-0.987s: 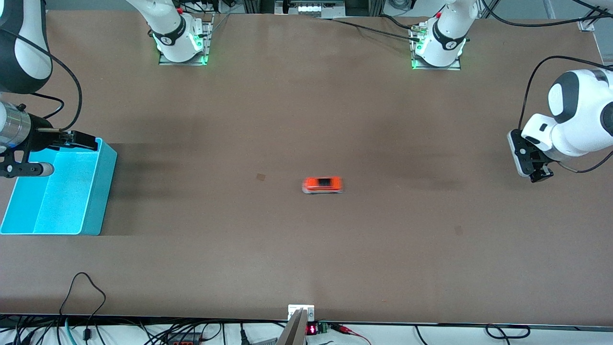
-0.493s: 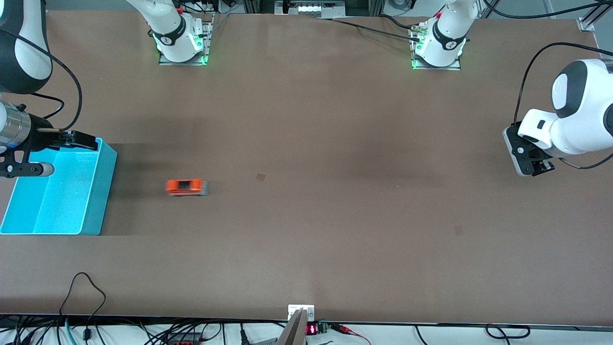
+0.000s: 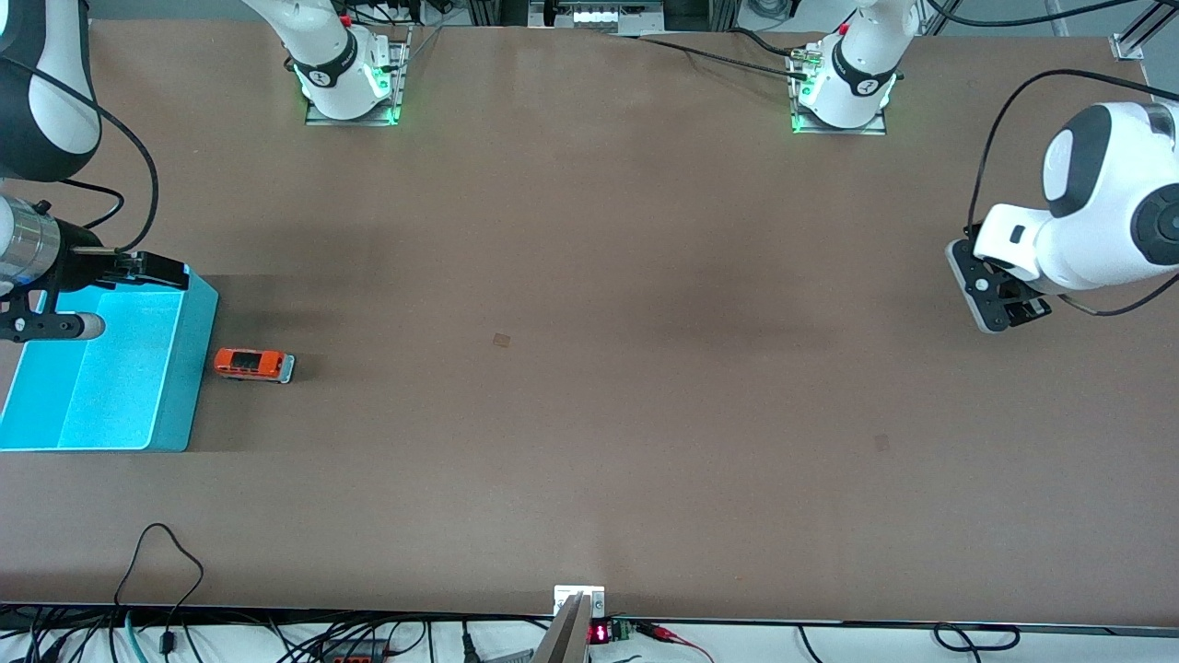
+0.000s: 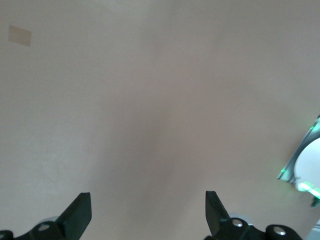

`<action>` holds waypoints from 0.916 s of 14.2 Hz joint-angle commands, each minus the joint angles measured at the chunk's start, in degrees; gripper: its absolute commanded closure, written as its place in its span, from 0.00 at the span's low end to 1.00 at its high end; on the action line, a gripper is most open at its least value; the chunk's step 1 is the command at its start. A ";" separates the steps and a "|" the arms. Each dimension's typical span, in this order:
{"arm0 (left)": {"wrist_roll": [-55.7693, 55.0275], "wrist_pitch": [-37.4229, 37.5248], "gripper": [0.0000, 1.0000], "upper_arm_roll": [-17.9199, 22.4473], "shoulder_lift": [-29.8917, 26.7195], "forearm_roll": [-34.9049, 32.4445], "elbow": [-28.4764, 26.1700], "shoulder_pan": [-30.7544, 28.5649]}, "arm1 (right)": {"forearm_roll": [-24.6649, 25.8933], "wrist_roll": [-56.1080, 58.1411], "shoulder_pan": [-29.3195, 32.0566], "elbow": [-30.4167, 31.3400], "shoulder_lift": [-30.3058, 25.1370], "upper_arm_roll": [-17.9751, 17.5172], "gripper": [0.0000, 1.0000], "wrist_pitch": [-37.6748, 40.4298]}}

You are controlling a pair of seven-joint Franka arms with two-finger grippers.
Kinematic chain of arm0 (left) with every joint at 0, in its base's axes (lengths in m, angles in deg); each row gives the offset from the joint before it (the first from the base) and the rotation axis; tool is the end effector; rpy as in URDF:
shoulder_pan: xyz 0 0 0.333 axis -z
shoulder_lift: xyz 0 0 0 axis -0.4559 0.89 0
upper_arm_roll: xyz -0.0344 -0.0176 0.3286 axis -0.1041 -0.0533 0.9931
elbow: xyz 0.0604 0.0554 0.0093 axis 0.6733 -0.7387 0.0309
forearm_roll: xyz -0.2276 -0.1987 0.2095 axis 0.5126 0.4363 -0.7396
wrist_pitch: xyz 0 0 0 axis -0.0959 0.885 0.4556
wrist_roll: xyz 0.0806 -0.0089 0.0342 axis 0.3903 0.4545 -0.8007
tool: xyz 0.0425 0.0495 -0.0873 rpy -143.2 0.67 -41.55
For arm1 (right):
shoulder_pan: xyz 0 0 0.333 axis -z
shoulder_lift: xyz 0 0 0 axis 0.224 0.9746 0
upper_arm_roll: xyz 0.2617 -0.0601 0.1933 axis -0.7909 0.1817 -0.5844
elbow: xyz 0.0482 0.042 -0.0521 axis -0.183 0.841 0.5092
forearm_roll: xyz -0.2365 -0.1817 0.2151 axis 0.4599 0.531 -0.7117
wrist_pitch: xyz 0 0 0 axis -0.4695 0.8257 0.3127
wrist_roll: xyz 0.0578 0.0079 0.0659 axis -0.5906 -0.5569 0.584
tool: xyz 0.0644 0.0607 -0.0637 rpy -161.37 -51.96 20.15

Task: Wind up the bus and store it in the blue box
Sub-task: 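Raise the left gripper away as the bus rolls toward the box, then lower the right gripper to the bus while the left gripper retracts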

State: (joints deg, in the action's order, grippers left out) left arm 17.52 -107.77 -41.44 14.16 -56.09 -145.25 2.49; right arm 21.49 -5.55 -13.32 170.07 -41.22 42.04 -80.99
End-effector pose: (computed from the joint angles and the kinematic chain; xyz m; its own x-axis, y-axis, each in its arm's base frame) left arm 0.5335 0.0114 0.4392 0.4008 -0.8839 -0.2409 -0.8756 -0.4469 0.1831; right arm 0.5894 -0.0283 0.5228 0.9844 0.0054 -0.1761 0.0105 -0.9995 0.0281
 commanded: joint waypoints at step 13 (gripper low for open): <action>-58.16 -0.38 0.00 25.55 -7.62 13.49 8.02 28.30 | -2.09 25.18 2.03 16.99 -1.68 -3.25 0.00 -13.42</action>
State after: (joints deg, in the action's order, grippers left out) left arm -39.22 -103.82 -23.65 7.72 -43.90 -137.81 24.29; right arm 19.76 13.43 -13.98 177.69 -38.54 40.93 -87.64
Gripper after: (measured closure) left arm 0.000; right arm 0.000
